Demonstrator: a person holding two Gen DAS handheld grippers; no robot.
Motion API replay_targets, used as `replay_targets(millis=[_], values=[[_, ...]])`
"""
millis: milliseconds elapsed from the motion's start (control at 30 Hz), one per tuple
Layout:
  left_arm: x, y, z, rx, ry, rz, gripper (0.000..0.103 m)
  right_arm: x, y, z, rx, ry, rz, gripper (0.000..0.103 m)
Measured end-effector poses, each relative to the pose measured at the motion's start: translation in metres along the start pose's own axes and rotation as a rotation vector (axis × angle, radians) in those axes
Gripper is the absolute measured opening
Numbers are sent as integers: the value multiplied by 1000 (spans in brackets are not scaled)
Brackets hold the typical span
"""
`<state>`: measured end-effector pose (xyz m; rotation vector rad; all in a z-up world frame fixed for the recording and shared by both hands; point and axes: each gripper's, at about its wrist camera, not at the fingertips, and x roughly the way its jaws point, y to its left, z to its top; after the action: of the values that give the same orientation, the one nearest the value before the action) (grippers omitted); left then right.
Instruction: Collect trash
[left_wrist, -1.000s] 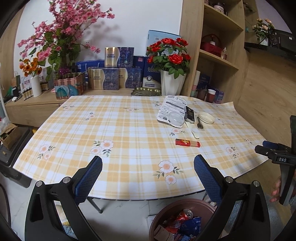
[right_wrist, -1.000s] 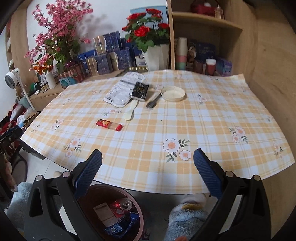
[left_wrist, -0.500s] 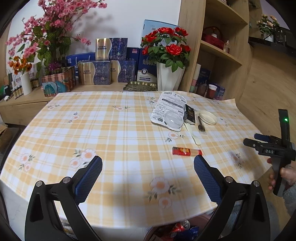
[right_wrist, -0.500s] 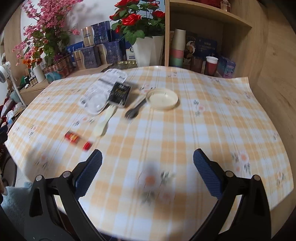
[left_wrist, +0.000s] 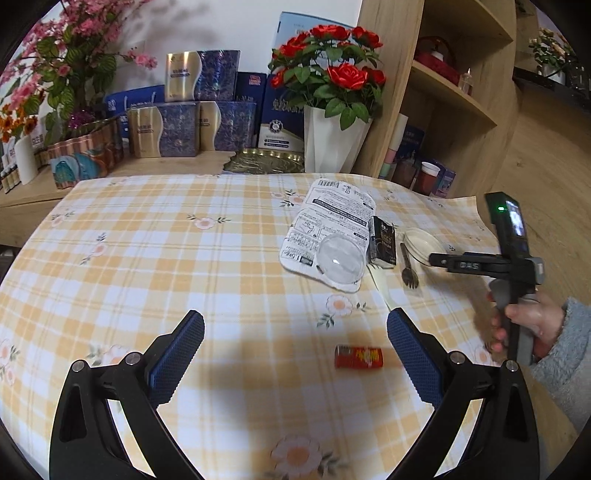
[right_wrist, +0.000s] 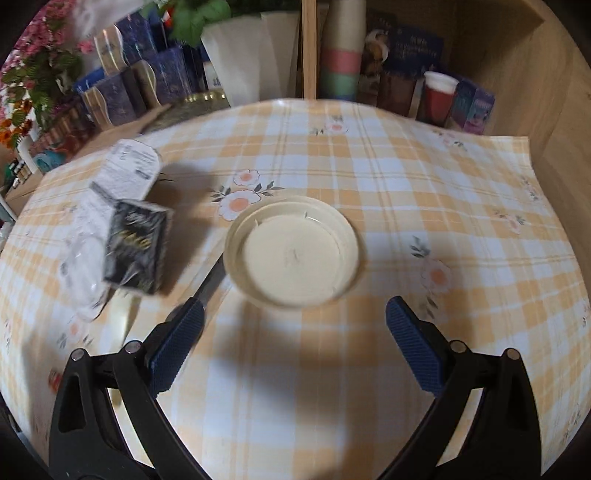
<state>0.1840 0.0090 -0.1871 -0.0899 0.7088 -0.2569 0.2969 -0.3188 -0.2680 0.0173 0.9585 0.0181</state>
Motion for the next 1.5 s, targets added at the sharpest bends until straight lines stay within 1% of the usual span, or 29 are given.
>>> replay_targets(millis=[200, 233, 333, 367, 400, 433, 533, 600, 733, 800, 900, 1000, 1033, 1100, 1167, 1333, 1400, 1467, 1500], values=[[26, -5, 13, 7, 21, -15, 97, 28, 5, 17, -24, 28, -37, 97], [32, -5, 15, 8, 25, -16, 97, 33, 4, 20, -20, 31, -48, 97], [45, -8, 20, 13, 44, -21, 97, 37, -3, 23, 18, 30, -41, 97], [50, -9, 22, 16, 51, -26, 97, 37, -5, 23, 26, 28, -37, 96], [54, -11, 24, 20, 58, -31, 97, 36, -6, 21, 30, 24, -15, 87], [59, -13, 25, 29, 67, -35, 97, 36, -6, 21, 31, 19, 0, 86], [74, -24, 30, 80, 92, -38, 94, 25, -7, 18, 37, -31, 23, 86], [85, -33, 32, 125, 115, -34, 92, 13, -6, 13, 34, -96, 37, 86], [104, -48, 36, 209, 149, -21, 92, -4, -4, 7, 34, -189, 49, 86], [117, -58, 37, 258, 171, -8, 92, -8, -6, 6, 39, -208, 53, 86], [137, -68, 39, 305, 205, 12, 92, -12, -10, 6, 57, -228, 62, 86], [156, -71, 42, 304, 248, 29, 92, -13, -14, 7, 71, -234, 79, 86], [161, -71, 43, 294, 261, 30, 91, -13, -14, 6, 72, -236, 84, 86], [170, -69, 47, 281, 278, 51, 86, -12, -15, 6, 69, -234, 99, 86], [175, -69, 49, 274, 285, 52, 85, -11, -15, 7, 73, -229, 100, 86], [181, -75, 47, 308, 298, 73, 83, -9, -17, 7, 87, -222, 113, 86], [181, -75, 46, 307, 294, 64, 64, -9, -18, 7, 90, -223, 116, 86], [175, -75, 46, 304, 277, 59, 64, -8, -19, 7, 92, -223, 118, 86], [169, -75, 46, 299, 261, 44, 64, -9, -19, 7, 91, -224, 117, 86]])
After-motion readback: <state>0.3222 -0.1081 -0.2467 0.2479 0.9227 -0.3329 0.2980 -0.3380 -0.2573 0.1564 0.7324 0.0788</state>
